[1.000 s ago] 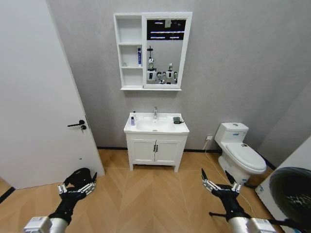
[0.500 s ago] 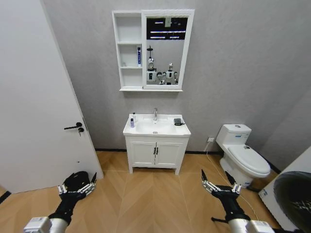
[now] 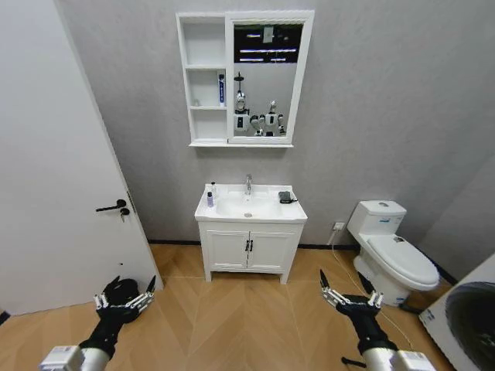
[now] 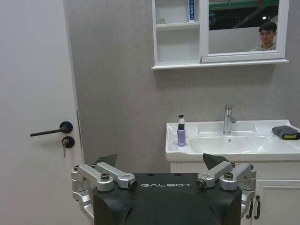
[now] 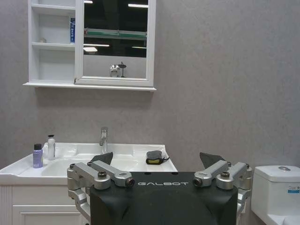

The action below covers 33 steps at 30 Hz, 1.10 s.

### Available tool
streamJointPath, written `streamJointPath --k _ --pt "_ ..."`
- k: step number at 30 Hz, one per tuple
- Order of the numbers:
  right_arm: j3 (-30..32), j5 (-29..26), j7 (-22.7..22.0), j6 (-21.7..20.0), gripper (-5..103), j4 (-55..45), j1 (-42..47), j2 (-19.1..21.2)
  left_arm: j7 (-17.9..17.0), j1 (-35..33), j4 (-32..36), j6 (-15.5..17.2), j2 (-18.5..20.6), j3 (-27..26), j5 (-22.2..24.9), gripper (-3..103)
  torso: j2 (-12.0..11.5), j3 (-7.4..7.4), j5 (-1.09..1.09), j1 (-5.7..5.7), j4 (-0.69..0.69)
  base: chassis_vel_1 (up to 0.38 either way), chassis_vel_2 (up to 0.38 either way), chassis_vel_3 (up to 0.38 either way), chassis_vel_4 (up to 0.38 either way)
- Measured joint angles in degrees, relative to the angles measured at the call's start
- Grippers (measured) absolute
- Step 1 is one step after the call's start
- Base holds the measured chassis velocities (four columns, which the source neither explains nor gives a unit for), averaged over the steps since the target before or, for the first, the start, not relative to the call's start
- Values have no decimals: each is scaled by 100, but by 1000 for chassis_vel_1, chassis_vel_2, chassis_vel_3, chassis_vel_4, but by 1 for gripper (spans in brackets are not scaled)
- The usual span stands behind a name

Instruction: Move facial cleanser and shampoo from washbasin to cabinet, then wipe washbasin with towel.

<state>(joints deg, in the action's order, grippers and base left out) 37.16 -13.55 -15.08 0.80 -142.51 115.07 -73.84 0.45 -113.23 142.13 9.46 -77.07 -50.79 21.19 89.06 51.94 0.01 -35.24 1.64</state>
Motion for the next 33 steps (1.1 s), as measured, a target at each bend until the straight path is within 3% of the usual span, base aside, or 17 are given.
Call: streamJointPath --k 33 --pt "-68 54 -124 48 100 177 -67 -35 47 12 -86 -32 6 64 -129 100 -1 0 -3 -2 0 -226 233 230 -233"
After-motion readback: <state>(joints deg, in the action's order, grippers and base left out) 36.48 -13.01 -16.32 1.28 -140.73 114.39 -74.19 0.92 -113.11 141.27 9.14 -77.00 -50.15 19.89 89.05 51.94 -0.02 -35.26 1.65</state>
